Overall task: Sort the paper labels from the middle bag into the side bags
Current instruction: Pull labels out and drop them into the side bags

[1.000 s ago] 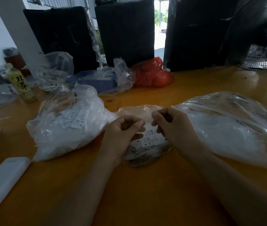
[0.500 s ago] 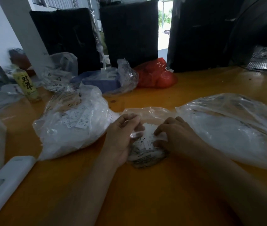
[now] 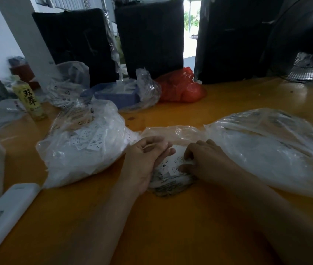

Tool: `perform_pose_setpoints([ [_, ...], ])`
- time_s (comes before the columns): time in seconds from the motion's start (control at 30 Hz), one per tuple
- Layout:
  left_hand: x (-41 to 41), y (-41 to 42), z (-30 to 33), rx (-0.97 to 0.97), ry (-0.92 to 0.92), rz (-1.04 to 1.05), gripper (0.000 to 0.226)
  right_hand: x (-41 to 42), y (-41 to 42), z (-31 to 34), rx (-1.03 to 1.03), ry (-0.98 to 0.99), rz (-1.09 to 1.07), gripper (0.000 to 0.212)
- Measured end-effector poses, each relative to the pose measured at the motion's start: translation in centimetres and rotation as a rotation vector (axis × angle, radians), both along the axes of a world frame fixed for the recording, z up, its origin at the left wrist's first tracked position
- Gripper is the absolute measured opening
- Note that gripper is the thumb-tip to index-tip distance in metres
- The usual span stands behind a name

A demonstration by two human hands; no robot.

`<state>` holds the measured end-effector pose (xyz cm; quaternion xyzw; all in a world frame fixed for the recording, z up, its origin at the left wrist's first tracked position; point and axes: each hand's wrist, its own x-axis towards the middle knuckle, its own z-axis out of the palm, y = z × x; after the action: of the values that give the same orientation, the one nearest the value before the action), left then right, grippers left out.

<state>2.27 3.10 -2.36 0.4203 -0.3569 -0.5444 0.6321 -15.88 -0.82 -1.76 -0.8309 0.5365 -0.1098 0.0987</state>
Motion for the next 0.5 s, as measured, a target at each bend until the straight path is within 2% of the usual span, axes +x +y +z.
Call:
perform_pose_setpoints([
  [0.1, 0.11, -0.25, -0.14, 0.009, 0.044, 0.014, 0.017, -0.17, -0.13, -0.01, 0.034, 0.027, 0.018, 0.046],
  [0.17, 0.10, -0.29, -0.26, -0.005, 0.045, 0.016, 0.017, -0.11, -0.11, 0.03, 0.055, 0.034, 0.023, 0.042],
  [0.3, -0.09, -0.14, -0.29, -0.022, 0.046, 0.012, 0.037, -0.14, -0.05, 0.24, 0.093, -0.028, 0.013, 0.020],
  [0.4, 0.02, -0.28, -0.39, -0.015, 0.050, -0.009, 0.043, -0.60, -0.29, 0.24, 0.047, -0.176, 0.006, 0.017],
  [0.5, 0.19, -0.42, -0.44, -0.007, 0.048, -0.041, 0.042, -0.84, -0.55, 0.68, 0.045, -0.533, -0.071, 0.015],
])
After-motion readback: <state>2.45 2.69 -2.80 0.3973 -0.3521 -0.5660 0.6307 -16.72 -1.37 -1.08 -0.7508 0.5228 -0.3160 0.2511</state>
